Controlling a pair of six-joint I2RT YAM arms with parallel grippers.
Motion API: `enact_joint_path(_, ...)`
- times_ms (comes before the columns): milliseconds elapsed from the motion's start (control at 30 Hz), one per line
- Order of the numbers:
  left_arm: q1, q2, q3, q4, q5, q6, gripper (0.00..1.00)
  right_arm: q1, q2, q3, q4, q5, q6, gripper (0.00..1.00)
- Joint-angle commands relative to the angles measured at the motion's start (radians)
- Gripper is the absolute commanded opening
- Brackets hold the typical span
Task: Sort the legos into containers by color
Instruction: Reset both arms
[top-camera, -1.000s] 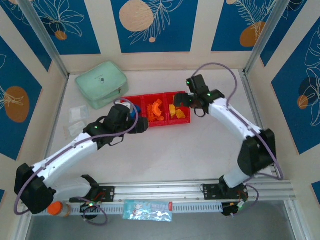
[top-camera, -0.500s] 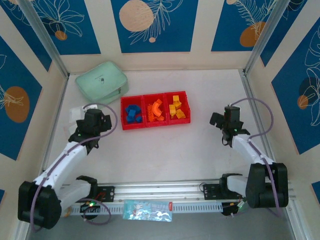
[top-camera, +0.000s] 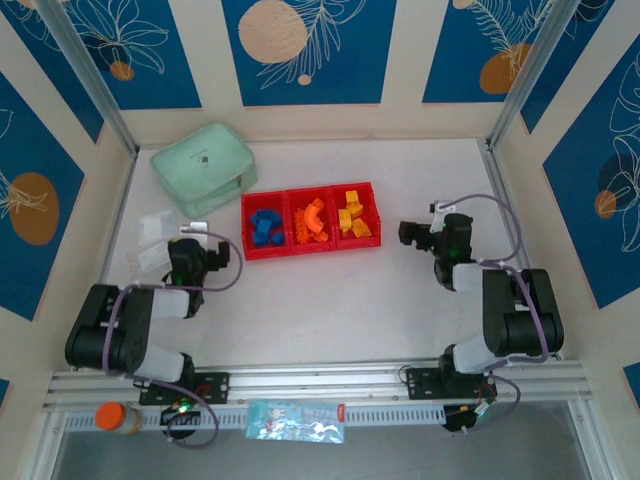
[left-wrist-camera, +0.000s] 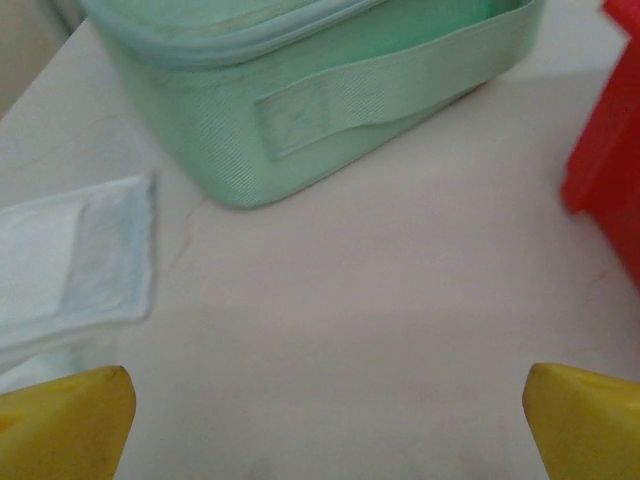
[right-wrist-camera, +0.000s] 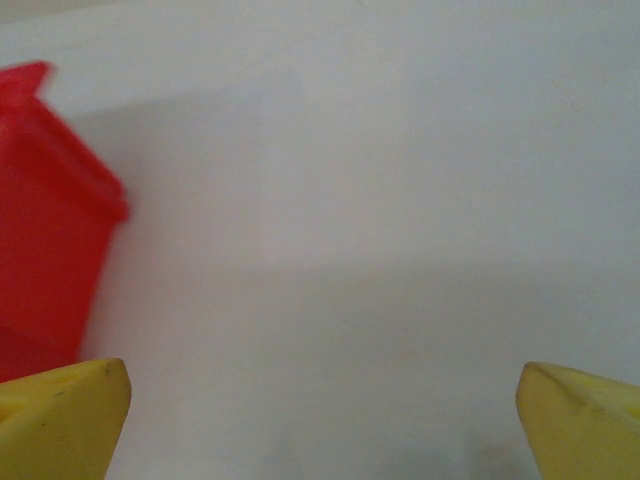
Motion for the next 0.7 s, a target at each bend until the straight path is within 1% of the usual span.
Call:
enact_joint_path(0, 0.011, 0.091, -0.001, 0.265, 0.091, 0.047, 0.99, 0.008, 0.049, -0.064, 0.259, -0.052, -0.047, 0.99)
enact_joint_path(33, 0.011, 0.112, 0.009, 0.275, 0.091, 0.052, 0.99, -0.002, 0.044, -0.055, 0.223, -0.067, -0.04, 0.99)
enact_joint_path(67, 0.012, 0.097, 0.028, 0.21, 0.097, 0.049, 0.99, -0.014, 0.029, -0.035, 0.161, -0.084, -0.036, 0.99)
enact_joint_path(100, 0.011, 0.089, 0.049, 0.154, 0.092, 0.048, 0.99, -0.024, 0.043, -0.039, 0.197, -0.105, -0.026, 0.99)
enact_joint_path(167, 0.014, 0.098, 0.073, 0.127, 0.082, 0.038, 0.99, -0.022, 0.034, -0.034, 0.169, -0.099, -0.03, 0.99)
enact_joint_path(200, 0.02, 0.096, 0.073, 0.116, 0.085, 0.03, 0.99, -0.018, 0.039, -0.04, 0.196, -0.09, -0.031, 0.99)
enact_joint_path(233, 0.023, 0.101, 0.072, 0.136, 0.084, 0.034, 0.99, -0.005, 0.03, -0.04, 0.176, -0.064, -0.038, 0.99)
enact_joint_path(267, 0.023, 0.096, 0.07, 0.127, 0.083, 0.031, 0.99, 0.001, 0.033, -0.045, 0.197, -0.049, -0.042, 0.99)
enact_joint_path(400, 0.023, 0.1, 0.06, 0.154, 0.039, 0.02, 0.99, -0.013, 0.032, -0.038, 0.176, -0.076, -0.034, 0.99)
enact_joint_path(667, 0.021, 0.098, 0.061, 0.151, 0.039, 0.019, 0.99, -0.005, 0.036, -0.033, 0.175, -0.064, -0.039, 0.99)
